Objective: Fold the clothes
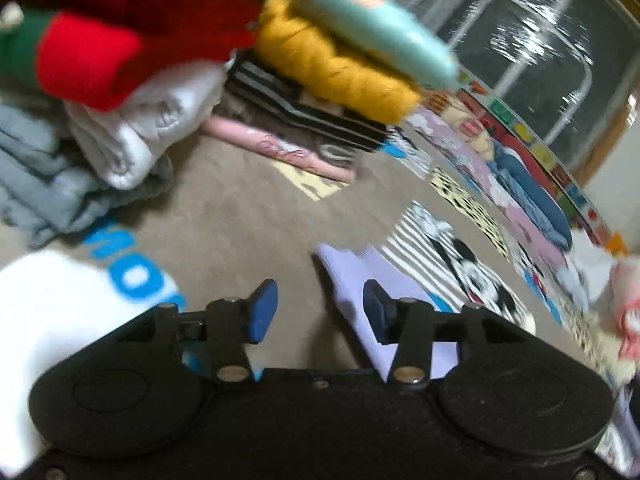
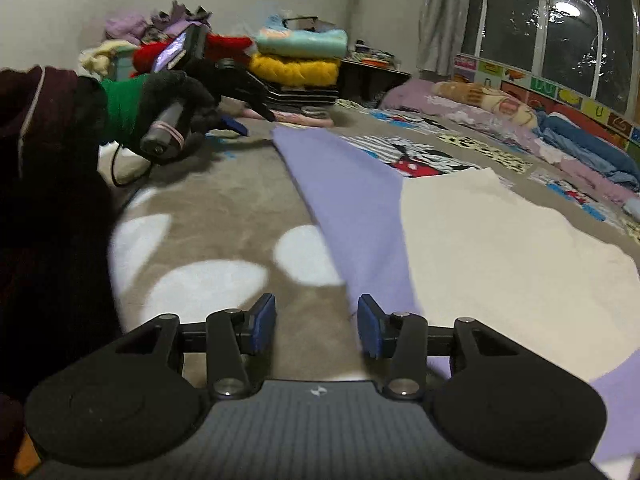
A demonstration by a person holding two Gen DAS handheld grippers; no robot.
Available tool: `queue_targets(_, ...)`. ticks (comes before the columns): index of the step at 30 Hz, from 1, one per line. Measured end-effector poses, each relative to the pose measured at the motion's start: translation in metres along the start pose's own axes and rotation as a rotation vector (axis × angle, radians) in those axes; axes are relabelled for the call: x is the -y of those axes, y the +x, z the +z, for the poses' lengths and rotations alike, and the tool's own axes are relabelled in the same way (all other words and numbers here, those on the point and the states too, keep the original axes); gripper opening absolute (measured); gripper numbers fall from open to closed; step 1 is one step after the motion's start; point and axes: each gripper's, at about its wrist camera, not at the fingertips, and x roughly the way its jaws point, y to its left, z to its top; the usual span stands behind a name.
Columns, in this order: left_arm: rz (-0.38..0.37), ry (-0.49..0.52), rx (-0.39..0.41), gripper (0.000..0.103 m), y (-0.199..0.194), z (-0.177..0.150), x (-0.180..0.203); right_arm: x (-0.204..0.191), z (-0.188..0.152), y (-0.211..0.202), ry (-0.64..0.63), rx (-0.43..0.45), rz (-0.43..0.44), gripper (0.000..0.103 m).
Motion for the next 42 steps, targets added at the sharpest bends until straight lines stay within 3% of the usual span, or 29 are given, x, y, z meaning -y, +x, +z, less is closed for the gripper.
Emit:
queue_targets(4,-0.078,0.164,0.018,0.055,-0.037,-0.034,0.043,0.008,-0.008,-0.031,0.084,0.016,0.003,0.047)
queue_targets(9,-0.198,0.392,-0.09,0.057,-0.053,-0.09,0.111,0.087,-0.032,-0.081,0.545,0.141,-0.087,0.048)
queue_targets(15,-0.392,0.717,-0.185,0.063,-0.074,-0.174,0.206,0.171,-0.105,-0.147,1.053,0.294,-0.308,0.05)
queue_targets(19,-0.467,0.958,-0.187,0.063,-0.084,-0.236,0.259,0.197,-0.157,-0.186,1.348,0.428,-0.383,0.053)
queue_targets(22,-0.501,1.114,-0.176,0.063,-0.089,-0.277,0.289,0.205,-0.18,-0.196,1.456,0.502,-0.373,0.053)
queue_targets(27,-0.554,1.288,-0.148,0.063,-0.098,-0.322,0.324,0.222,-0.187,-0.205,1.434,0.573,-0.348,0.054)
queue_targets(29,-0.566,1.351,-0.126,0.063,-0.099,-0.336,0.336,0.229,-0.196,-0.214,1.456,0.638,-0.33,0.06)
queue_targets(34,-0.573,1.435,-0.093,0.063,-0.098,-0.362,0.36,0.247,-0.229,-0.228,1.591,0.797,-0.277,0.063)
queue_targets(39,-0.558,1.468,-0.06,0.063,-0.095,-0.376,0.377,0.254,-0.235,-0.227,1.608,0.849,-0.233,0.066)
queue_targets(42,-0.55,1.517,-0.016,0.063,-0.092,-0.388,0.392,0.258,-0.243,-0.23,1.645,0.939,-0.174,0.07)
